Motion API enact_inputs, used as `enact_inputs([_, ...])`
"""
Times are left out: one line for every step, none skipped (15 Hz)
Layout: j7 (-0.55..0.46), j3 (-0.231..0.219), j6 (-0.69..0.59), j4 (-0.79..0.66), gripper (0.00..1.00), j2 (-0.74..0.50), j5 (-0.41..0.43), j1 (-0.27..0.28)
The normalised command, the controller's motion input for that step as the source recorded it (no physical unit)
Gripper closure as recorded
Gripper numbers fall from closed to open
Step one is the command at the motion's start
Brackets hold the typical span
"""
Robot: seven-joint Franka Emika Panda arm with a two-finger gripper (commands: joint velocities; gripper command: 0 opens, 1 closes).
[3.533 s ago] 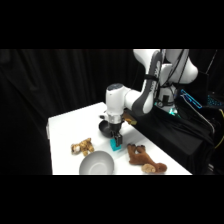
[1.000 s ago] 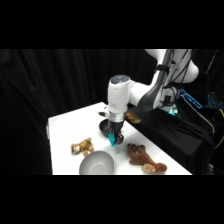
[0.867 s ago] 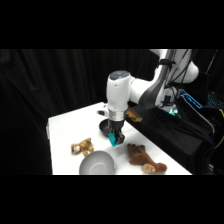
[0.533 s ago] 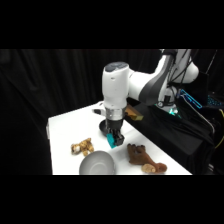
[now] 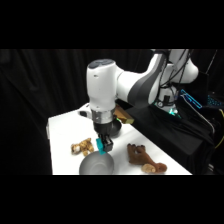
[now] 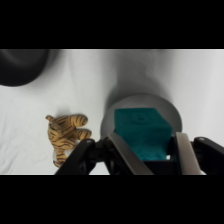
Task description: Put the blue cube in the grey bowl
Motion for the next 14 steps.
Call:
enact_inputs([-0.17, 0.091, -0.09, 0.46, 0.74, 0.29, 0.090, -0.088])
enact_inputs([-0.18, 0.092, -0.07, 0.46, 0.74, 0.31, 0.109, -0.091])
enact_inputs([-0.17, 0.086, -0.03, 0.44, 0.74, 0.33, 0.112, -0.087])
enact_inputs([-0.17, 0.084, -0.03, 0.42, 0.74, 0.33, 0.117, -0.085])
enact_inputs([-0.16, 0.075, -0.01, 0.39, 0.74, 0.32, 0.111, -0.079])
enact_inputs([-0.16, 0.066, 0.03, 0.36, 0.74, 0.32, 0.101, -0.073])
enact_inputs([-0.17, 0.065, 0.04, 0.34, 0.74, 0.31, 0.110, -0.075])
enact_inputs([-0.17, 0.064, 0.07, 0.31, 0.74, 0.29, 0.115, -0.074])
enact_inputs([-0.17, 0.073, 0.09, 0.29, 0.74, 0.28, 0.139, -0.081])
enact_inputs([-0.18, 0.088, 0.12, 0.27, 0.74, 0.26, 0.163, -0.089])
enact_inputs([-0.19, 0.095, 0.14, 0.25, 0.74, 0.26, 0.169, -0.087])
enact_inputs([-0.18, 0.087, 0.14, 0.24, 0.74, 0.25, 0.158, -0.075])
enact_inputs([-0.18, 0.086, 0.13, 0.23, 0.74, 0.24, 0.159, -0.069])
enact_inputs([-0.17, 0.077, 0.11, 0.23, 0.74, 0.23, 0.147, -0.058])
